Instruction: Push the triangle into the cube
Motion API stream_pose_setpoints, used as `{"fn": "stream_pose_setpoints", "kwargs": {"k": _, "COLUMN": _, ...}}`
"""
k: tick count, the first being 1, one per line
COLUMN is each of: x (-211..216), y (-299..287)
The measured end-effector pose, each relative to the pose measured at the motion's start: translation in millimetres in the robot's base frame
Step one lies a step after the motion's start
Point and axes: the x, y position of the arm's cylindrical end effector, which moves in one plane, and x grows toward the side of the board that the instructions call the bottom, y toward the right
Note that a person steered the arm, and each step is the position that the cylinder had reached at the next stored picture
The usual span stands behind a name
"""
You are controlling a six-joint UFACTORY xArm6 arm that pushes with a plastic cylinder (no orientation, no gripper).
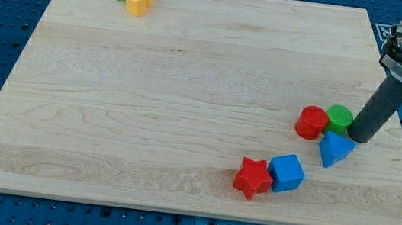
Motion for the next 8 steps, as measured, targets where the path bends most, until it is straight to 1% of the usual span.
{"fn": "stream_pose_setpoints", "kwargs": {"k": 1, "x": 6, "y": 23}}
{"fn": "stream_pose_setpoints", "kwargs": {"k": 2, "x": 26, "y": 33}}
{"fn": "stream_pose_setpoints", "kwargs": {"k": 4, "x": 29, "y": 11}}
{"fn": "stream_pose_setpoints", "kwargs": {"k": 6, "x": 29, "y": -30}}
{"fn": "stream_pose_setpoints", "kwargs": {"k": 8, "x": 32, "y": -40}}
